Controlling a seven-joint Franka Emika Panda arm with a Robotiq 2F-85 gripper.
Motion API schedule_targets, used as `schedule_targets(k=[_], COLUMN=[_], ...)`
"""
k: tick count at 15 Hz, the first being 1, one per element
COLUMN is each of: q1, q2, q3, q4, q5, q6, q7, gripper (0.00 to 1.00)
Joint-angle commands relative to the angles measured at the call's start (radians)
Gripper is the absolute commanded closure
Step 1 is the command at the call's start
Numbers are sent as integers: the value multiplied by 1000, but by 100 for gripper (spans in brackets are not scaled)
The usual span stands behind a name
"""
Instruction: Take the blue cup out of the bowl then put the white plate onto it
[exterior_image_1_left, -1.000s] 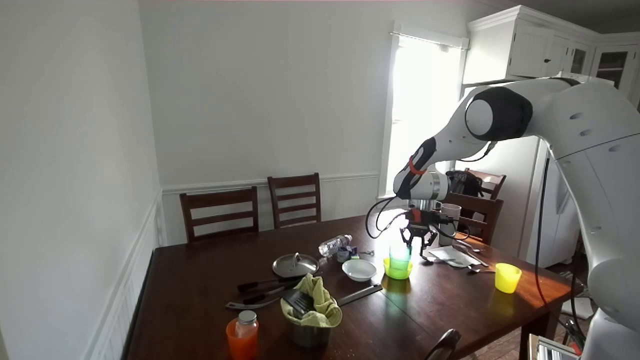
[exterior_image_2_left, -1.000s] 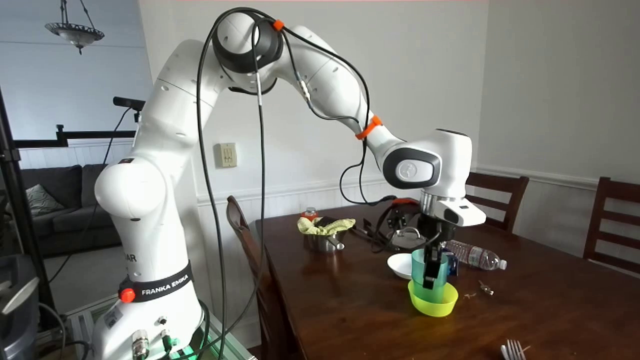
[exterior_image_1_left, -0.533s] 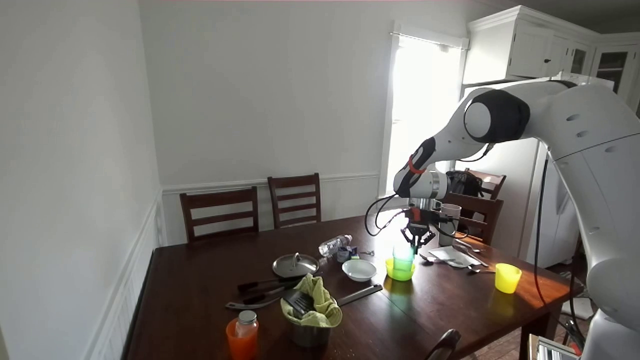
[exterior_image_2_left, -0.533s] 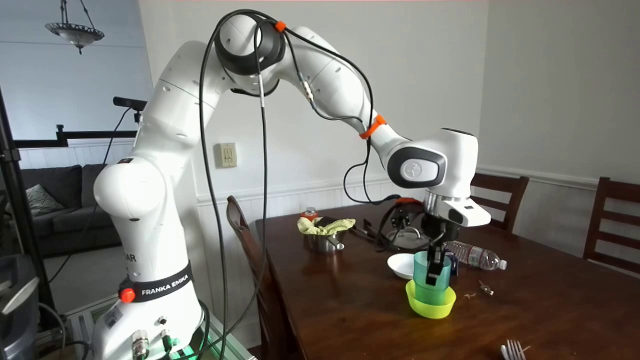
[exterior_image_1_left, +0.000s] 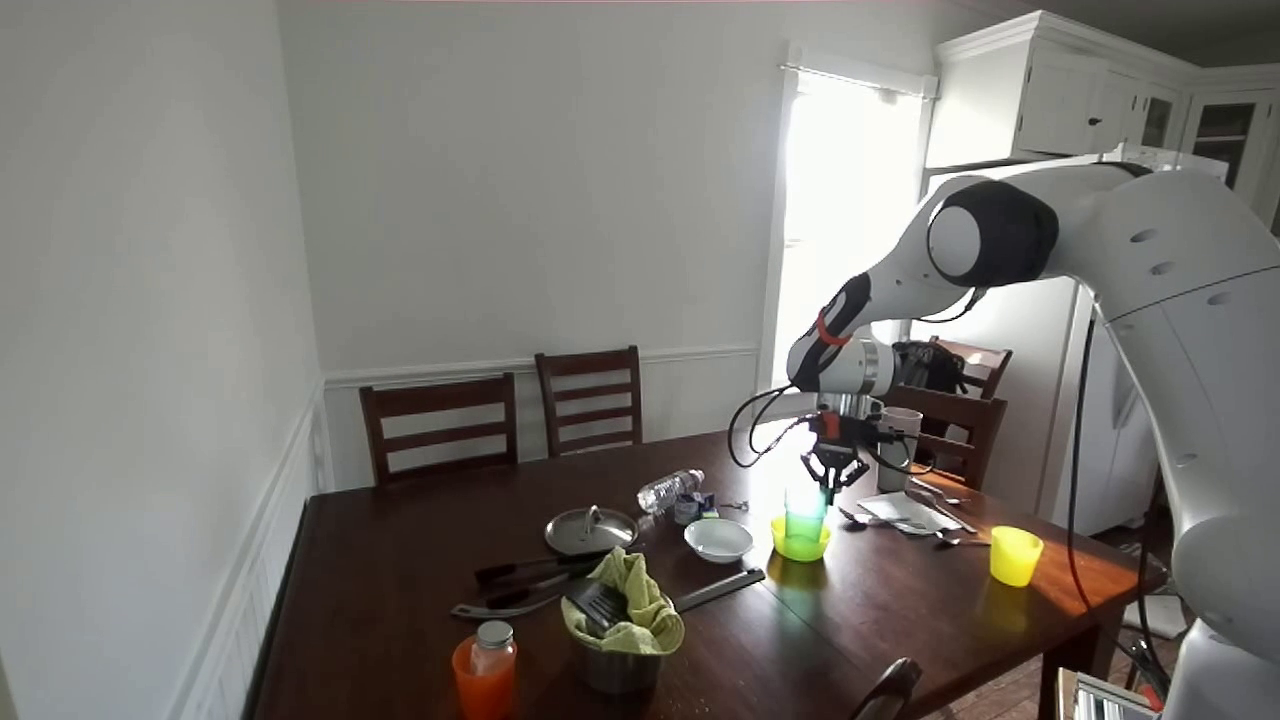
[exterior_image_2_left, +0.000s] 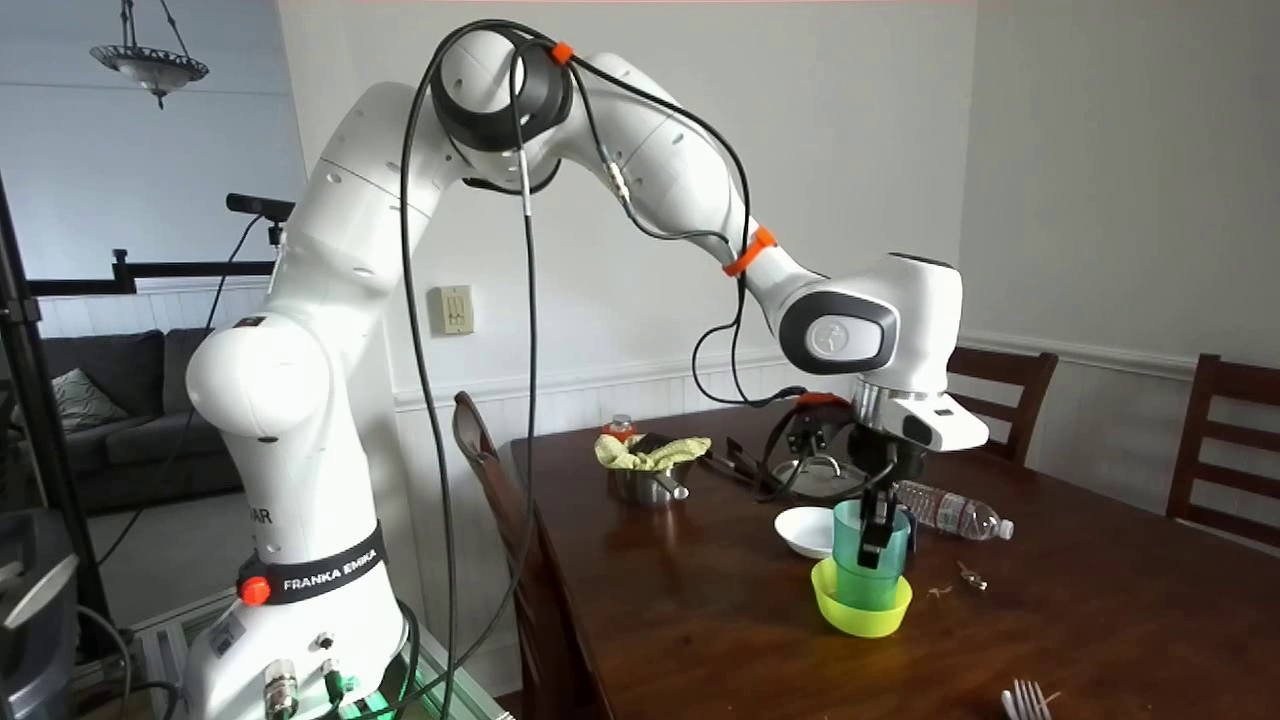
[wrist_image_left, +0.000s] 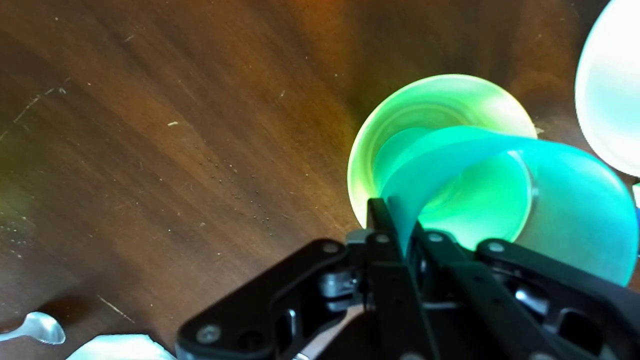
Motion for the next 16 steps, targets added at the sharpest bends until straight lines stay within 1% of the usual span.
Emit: schedule_targets(k=[1, 4, 6, 11, 12, 13, 14, 15, 16], q1=[-20, -15, -6, -18, -18, -10, -5, -6, -8], q2=[-40, -78, -112, -172, -181, -186, -185, -177, -159], q3=[11, 7, -5, -20, -27, -41, -56, -65, -78], q4=[15, 6, -11, -4, -3, -11, -9, 3, 13], q5=[32, 30, 26, 65, 68, 65, 45, 21, 11], q6=[-52, -75, -74, -103, -96, -41, -21, -36, -26], q7=[-8, -8, 15, 54, 65, 91, 110, 109, 129], gripper=[99, 99, 99, 99, 99, 99, 99, 99, 99])
